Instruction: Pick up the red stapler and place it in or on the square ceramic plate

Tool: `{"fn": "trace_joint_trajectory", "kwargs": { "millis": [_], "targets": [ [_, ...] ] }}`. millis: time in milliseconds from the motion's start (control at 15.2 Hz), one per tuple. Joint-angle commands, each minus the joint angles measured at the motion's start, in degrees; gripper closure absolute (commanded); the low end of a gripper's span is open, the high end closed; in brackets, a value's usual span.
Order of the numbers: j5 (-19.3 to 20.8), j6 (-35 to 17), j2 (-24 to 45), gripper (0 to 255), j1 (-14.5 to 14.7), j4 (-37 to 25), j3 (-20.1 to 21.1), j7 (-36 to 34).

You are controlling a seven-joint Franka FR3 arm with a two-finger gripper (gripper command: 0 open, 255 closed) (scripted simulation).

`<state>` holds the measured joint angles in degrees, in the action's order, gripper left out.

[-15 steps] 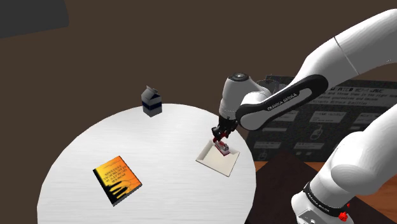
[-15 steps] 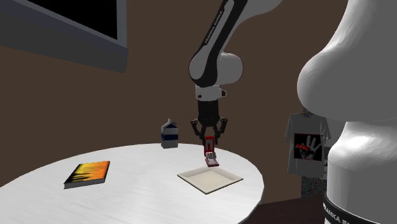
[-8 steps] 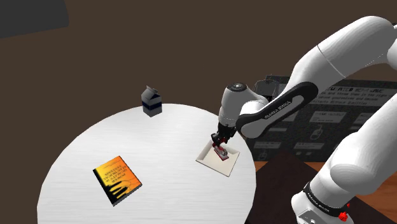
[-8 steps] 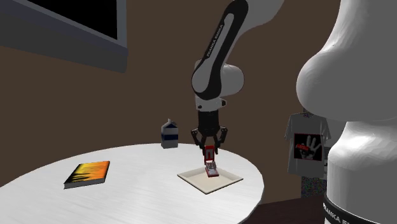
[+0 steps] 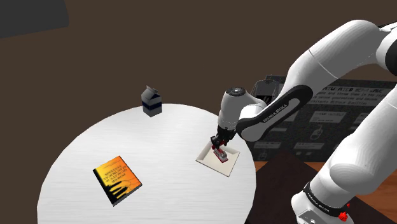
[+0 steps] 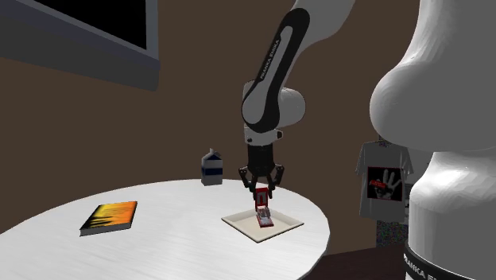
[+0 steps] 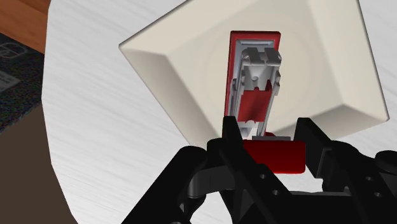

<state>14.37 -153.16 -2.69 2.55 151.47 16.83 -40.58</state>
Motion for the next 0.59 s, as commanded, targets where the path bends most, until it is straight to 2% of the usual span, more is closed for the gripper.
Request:
{"fn": "trace_joint_trajectory", "kwargs": {
  "millis": [0, 66, 132, 462, 528],
  "targets": [
    [0.0, 0.0, 0.0, 255, 0.0, 0.0, 0.0, 0.0],
    [0.0, 0.0, 0.0, 255, 0.0, 0.0, 0.0, 0.0],
    [0.0, 0.0, 0.0, 0, 0.0, 0.0, 0.0, 0.0],
    [0.0, 0.0, 0.0, 0, 0.0, 0.0, 0.0, 0.0],
    [-2.2, 2.0, -2.3, 0, 0.5, 0.0, 0.1, 1.6]
  ]
}}
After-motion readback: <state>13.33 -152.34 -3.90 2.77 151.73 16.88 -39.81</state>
